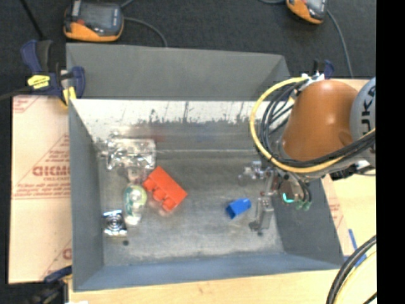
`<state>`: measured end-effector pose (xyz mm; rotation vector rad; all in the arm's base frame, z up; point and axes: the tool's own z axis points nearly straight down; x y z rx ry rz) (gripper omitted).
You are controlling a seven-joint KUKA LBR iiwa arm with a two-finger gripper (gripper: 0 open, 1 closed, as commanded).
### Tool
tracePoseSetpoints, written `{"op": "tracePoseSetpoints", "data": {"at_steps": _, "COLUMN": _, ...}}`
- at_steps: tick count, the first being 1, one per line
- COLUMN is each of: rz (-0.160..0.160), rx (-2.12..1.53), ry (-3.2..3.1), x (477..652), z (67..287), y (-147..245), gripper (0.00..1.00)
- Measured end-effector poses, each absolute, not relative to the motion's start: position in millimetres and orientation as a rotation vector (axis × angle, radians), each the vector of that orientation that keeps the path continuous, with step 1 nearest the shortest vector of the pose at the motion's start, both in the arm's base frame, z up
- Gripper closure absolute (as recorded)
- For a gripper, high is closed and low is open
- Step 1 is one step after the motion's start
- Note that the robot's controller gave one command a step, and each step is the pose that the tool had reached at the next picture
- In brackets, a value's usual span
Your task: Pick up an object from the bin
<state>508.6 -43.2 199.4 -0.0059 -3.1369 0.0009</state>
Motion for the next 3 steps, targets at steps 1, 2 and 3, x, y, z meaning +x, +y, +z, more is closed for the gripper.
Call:
{"op": "tracePoseSetpoints", "data": {"at_steps": 1, "rz": -0.001, "rx": -0.188, "ry": -3.134, "x": 551.3, "z": 78.8, "y": -71.8, "gripper": 0.0}}
{"op": "tracePoseSetpoints", "data": {"at_steps": 2, "rz": 0.001, "rx": -0.181, "ry": -3.14, "x": 552.3, "z": 83.6, "y": -71.7, "gripper": 1.0}}
{"op": "tracePoseSetpoints", "data": {"at_steps": 3, "rz": 0.005, "rx": -0.138, "ry": -3.151, "x": 558.0, "z": 217.9, "y": -85.1, "gripper": 1.0}}
